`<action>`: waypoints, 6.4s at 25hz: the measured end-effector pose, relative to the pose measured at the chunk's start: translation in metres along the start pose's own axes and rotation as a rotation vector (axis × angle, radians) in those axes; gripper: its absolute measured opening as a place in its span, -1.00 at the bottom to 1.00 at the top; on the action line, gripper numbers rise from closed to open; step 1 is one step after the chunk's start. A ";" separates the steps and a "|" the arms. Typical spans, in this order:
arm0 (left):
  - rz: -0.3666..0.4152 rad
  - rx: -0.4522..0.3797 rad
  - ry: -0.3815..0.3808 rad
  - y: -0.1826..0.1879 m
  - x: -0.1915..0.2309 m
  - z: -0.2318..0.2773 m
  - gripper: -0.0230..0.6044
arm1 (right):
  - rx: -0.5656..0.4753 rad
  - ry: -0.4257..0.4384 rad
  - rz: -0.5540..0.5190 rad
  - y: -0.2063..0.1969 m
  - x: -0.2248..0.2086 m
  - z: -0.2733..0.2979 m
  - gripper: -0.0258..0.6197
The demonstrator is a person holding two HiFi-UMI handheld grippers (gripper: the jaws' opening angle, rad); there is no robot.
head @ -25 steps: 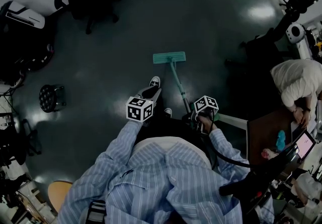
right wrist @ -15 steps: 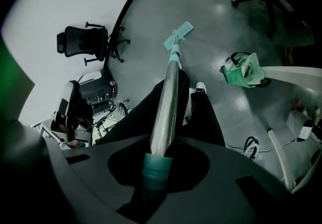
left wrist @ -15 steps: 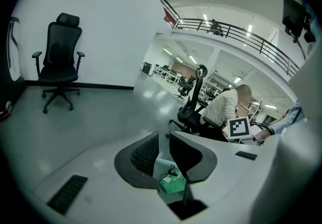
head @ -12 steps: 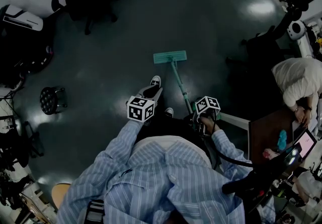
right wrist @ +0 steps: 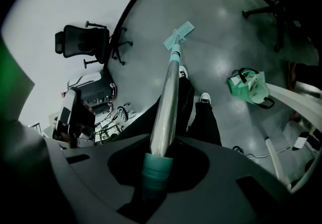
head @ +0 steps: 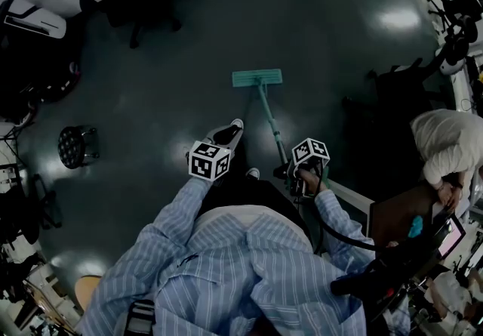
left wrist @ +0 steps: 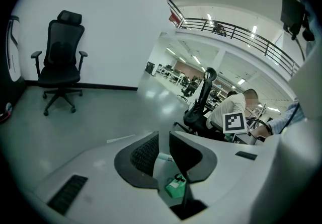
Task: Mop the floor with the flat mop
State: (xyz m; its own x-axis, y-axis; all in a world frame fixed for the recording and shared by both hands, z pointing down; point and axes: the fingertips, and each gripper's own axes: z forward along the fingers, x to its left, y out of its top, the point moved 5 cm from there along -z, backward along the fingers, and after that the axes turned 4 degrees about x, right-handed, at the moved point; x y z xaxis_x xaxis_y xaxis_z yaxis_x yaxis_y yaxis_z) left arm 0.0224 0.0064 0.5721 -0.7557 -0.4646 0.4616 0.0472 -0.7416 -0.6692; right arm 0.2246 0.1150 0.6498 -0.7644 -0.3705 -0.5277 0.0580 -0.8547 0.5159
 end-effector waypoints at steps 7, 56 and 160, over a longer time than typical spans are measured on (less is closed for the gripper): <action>-0.035 -0.011 0.019 0.037 0.045 0.019 -0.71 | 0.000 -0.002 -0.002 0.060 0.037 -0.014 -0.75; -0.170 -0.030 0.103 0.162 0.258 0.075 -0.71 | -0.092 -0.081 -0.048 0.550 0.311 -0.075 -0.75; 0.086 -0.055 -0.100 -0.136 0.028 -0.215 -0.71 | -0.217 0.314 0.262 -0.181 0.103 0.222 -0.74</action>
State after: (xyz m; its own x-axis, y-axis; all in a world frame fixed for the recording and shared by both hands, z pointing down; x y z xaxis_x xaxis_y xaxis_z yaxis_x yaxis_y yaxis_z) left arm -0.1458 0.1985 0.5507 -0.6816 -0.5733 0.4547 0.0712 -0.6704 -0.7385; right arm -0.0074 0.3119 0.6523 -0.4762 -0.6482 -0.5942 0.3820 -0.7612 0.5242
